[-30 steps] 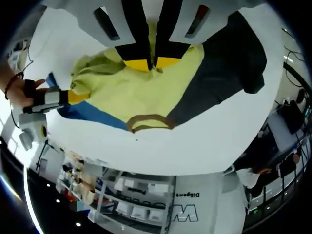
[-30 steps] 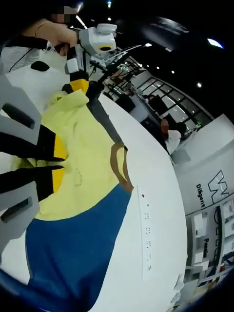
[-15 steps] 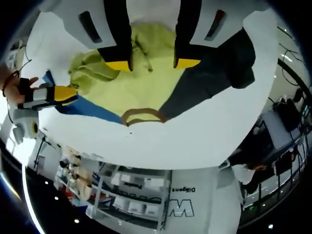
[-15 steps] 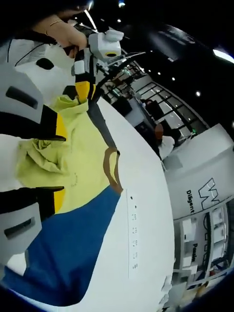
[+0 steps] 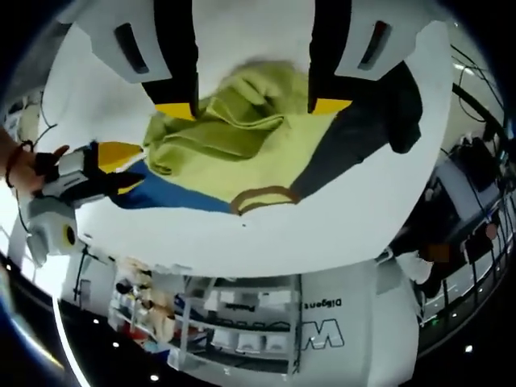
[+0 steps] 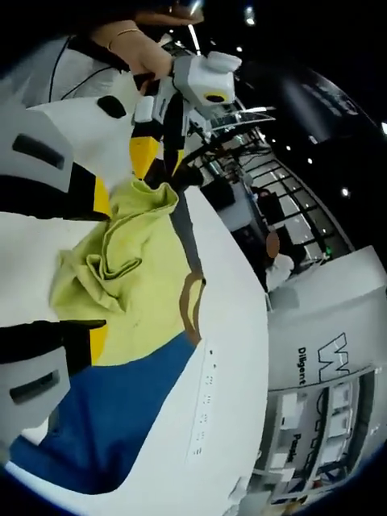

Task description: Fold the garment on the visible template until the final outline fits inside the template.

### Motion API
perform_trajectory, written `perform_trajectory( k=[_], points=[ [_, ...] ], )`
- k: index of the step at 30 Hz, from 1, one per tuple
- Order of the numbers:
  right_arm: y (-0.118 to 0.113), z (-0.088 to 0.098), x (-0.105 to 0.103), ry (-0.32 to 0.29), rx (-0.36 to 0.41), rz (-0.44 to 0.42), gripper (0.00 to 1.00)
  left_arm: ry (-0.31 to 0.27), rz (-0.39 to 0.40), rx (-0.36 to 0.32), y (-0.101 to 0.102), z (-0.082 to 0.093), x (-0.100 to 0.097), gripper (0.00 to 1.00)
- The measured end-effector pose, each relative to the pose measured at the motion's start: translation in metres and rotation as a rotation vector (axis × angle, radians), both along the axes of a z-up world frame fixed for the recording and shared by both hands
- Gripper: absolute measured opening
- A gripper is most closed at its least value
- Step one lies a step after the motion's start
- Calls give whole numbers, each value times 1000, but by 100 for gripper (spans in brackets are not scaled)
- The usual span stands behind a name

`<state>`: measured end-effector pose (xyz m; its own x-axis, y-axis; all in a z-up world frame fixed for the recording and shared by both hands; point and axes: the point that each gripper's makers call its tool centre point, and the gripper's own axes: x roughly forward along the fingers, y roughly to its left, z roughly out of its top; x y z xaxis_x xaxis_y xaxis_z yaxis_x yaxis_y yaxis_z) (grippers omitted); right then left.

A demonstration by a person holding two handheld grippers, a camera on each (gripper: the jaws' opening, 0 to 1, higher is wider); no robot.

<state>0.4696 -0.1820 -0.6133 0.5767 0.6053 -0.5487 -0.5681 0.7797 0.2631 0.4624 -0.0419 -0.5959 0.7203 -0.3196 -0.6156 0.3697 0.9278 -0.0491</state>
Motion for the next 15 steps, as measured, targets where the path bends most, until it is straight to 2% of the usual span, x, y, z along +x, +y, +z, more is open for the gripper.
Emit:
perform_trajectory(
  k=[8, 11, 15],
  points=[
    [4, -4, -8, -80, -55, 23, 35, -35, -42, 57, -10, -6, -5, 44],
    [7, -6, -8, -86, -57, 23, 32, -27, -43, 89, -11, -14, -6, 41],
    [10, -5, -7, -98, -51, 12, 28, -39, -18, 95, -9, -21, -2, 35]
  ],
)
